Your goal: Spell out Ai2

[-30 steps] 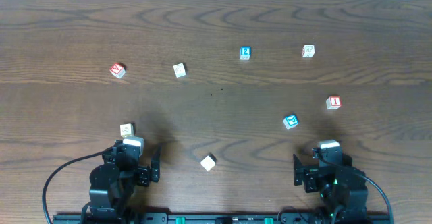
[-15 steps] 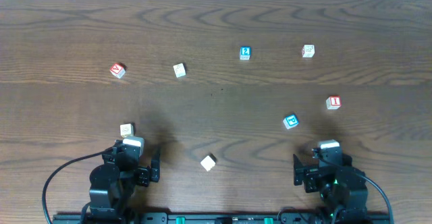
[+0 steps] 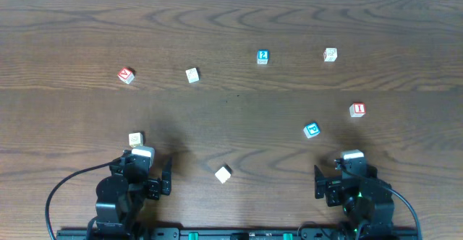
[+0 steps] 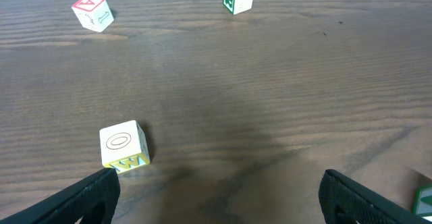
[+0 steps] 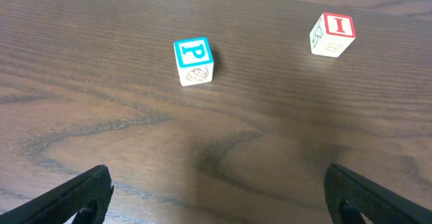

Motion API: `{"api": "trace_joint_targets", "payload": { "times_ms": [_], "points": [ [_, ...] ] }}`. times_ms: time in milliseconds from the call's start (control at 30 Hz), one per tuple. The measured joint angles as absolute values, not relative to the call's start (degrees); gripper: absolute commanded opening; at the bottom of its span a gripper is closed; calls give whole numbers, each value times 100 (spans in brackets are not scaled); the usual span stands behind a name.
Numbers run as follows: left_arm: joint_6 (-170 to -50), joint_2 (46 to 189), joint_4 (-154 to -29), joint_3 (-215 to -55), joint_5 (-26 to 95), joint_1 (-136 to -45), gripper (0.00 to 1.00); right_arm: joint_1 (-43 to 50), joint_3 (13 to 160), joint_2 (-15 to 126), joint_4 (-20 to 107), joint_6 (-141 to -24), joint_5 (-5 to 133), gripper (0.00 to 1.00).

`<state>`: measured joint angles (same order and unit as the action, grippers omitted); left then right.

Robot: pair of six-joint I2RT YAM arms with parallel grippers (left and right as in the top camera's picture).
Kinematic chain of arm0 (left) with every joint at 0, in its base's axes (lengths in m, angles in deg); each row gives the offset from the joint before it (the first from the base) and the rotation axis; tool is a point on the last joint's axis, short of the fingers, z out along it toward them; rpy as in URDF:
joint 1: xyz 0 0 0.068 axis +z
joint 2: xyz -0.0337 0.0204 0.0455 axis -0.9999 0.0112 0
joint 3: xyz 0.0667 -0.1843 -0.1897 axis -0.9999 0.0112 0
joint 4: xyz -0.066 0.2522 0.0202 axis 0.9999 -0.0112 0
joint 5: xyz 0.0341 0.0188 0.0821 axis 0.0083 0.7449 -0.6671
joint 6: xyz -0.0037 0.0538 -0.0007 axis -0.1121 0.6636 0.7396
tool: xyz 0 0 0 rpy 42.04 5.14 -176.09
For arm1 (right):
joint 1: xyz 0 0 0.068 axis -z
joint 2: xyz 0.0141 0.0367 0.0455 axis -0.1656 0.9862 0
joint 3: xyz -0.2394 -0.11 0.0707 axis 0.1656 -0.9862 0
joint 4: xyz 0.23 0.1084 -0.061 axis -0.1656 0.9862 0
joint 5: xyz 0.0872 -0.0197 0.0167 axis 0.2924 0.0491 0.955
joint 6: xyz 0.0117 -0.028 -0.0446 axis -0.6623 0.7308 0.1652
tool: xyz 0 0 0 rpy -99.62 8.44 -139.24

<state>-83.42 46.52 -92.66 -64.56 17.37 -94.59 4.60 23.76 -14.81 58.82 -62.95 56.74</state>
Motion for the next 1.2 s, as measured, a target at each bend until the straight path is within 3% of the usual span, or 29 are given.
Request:
{"api": "trace_joint_targets", "payload": {
  "times_ms": [933,1200],
  "points": [
    [-8342,4652,-9263,-6456,1737,-9459,95,462,2361,-1481,5661,-6276,5591,99],
    [-8342,4652,-9266,-6456,1737,-9459,95,480,2337,-1481,4441,-7213,7075,99]
  ]
}}
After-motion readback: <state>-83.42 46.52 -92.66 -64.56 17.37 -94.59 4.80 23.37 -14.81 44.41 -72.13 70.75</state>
